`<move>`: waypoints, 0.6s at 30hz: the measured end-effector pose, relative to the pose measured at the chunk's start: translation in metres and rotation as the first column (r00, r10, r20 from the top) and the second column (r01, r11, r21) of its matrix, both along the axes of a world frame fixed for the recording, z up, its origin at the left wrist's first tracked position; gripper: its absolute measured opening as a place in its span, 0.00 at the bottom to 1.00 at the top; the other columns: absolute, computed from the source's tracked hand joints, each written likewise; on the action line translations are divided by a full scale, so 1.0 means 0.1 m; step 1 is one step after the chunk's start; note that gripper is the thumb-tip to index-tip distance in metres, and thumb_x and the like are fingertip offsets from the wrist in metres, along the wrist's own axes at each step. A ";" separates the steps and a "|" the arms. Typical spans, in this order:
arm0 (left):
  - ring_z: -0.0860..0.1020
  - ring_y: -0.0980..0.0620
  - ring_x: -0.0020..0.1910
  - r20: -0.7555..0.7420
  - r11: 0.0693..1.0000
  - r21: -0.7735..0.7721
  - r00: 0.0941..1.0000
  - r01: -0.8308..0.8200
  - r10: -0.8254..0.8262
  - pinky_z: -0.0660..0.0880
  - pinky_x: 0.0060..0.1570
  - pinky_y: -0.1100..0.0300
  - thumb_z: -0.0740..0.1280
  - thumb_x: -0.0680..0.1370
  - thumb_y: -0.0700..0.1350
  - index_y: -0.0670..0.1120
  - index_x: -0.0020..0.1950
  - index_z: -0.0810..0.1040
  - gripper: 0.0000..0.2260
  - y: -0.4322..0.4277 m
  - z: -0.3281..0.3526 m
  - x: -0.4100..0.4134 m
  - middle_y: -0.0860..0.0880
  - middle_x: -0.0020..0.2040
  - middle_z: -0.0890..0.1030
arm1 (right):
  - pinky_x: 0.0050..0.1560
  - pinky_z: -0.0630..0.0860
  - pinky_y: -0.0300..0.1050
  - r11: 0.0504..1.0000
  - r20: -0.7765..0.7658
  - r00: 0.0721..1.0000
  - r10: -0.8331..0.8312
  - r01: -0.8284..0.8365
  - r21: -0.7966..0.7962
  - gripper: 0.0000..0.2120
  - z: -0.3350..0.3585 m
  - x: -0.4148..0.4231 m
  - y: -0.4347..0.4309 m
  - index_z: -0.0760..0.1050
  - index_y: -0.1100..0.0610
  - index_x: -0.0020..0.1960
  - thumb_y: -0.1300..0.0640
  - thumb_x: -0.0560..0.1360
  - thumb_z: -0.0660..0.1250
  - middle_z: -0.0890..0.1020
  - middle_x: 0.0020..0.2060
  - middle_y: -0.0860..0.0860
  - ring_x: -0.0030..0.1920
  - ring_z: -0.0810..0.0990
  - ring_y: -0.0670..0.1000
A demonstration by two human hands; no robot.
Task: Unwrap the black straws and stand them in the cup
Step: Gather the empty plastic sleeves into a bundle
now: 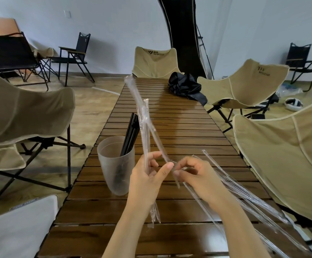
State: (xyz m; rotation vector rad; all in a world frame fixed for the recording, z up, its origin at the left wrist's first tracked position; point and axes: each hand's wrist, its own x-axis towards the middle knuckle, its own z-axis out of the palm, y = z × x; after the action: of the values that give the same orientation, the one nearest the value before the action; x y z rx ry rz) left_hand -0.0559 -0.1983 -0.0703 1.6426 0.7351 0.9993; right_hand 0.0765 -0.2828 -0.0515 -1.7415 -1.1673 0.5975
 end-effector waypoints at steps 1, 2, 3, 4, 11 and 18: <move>0.77 0.61 0.40 0.010 1.000 0.010 1.000 0.001 -0.001 0.73 0.41 0.72 0.69 0.68 0.57 0.52 0.55 0.78 0.18 0.00 0.00 0.00 0.54 0.40 0.78 | 0.33 0.69 0.30 0.999 0.006 0.999 0.034 -0.034 -0.018 0.06 -0.02 -0.02 0.01 0.78 0.47 0.39 0.57 0.73 0.70 0.79 0.30 0.41 0.31 0.74 0.38; 0.78 0.62 0.41 0.014 1.000 0.031 1.000 -0.008 0.007 0.73 0.42 0.72 0.68 0.71 0.54 0.51 0.52 0.79 0.13 0.01 -0.01 -0.01 0.55 0.41 0.79 | 0.33 0.69 0.30 0.997 0.007 0.998 0.063 -0.063 -0.039 0.07 -0.04 -0.03 0.02 0.78 0.47 0.39 0.56 0.73 0.70 0.79 0.30 0.41 0.30 0.73 0.39; 0.78 0.63 0.42 0.008 0.999 0.051 1.000 -0.021 0.020 0.72 0.43 0.73 0.66 0.74 0.52 0.51 0.50 0.80 0.08 0.01 -0.01 0.00 0.54 0.41 0.81 | 0.32 0.68 0.30 0.994 0.007 0.996 0.086 -0.085 -0.062 0.07 -0.05 -0.03 0.02 0.79 0.46 0.38 0.56 0.73 0.71 0.78 0.30 0.41 0.30 0.72 0.39; 0.78 0.63 0.40 0.002 0.997 0.071 0.999 -0.037 0.037 0.71 0.41 0.74 0.64 0.76 0.51 0.50 0.47 0.80 0.08 0.01 -0.01 0.00 0.54 0.39 0.81 | 0.32 0.68 0.30 0.991 0.009 0.995 0.103 -0.101 -0.086 0.07 -0.06 -0.04 0.03 0.79 0.46 0.38 0.56 0.73 0.71 0.79 0.29 0.40 0.29 0.72 0.38; 0.76 0.62 0.36 -0.053 0.993 0.119 0.998 -0.026 0.032 0.71 0.39 0.73 0.56 0.81 0.48 0.49 0.45 0.76 0.11 0.02 -0.03 0.00 0.54 0.34 0.76 | 0.35 0.68 0.34 0.902 0.241 0.961 -0.135 0.220 -0.370 0.08 -0.25 0.09 0.05 0.72 0.50 0.41 0.56 0.73 0.72 0.77 0.37 0.46 0.37 0.75 0.44; 0.74 0.59 0.31 -0.004 0.995 0.094 1.000 0.030 -0.029 0.74 0.36 0.64 0.58 0.81 0.45 0.47 0.52 0.75 0.07 -0.01 -0.02 0.00 0.53 0.32 0.74 | 0.40 0.73 0.42 0.655 0.474 0.874 -0.108 0.421 -0.627 0.10 -0.45 0.12 0.04 0.76 0.59 0.53 0.56 0.74 0.69 0.75 0.36 0.51 0.41 0.76 0.52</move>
State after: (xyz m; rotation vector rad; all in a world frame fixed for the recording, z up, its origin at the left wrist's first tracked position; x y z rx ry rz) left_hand -0.0557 -0.1990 -0.0722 1.7318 0.6724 1.0241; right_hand 0.0888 -0.2788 -0.0966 -2.7803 -0.9435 0.5616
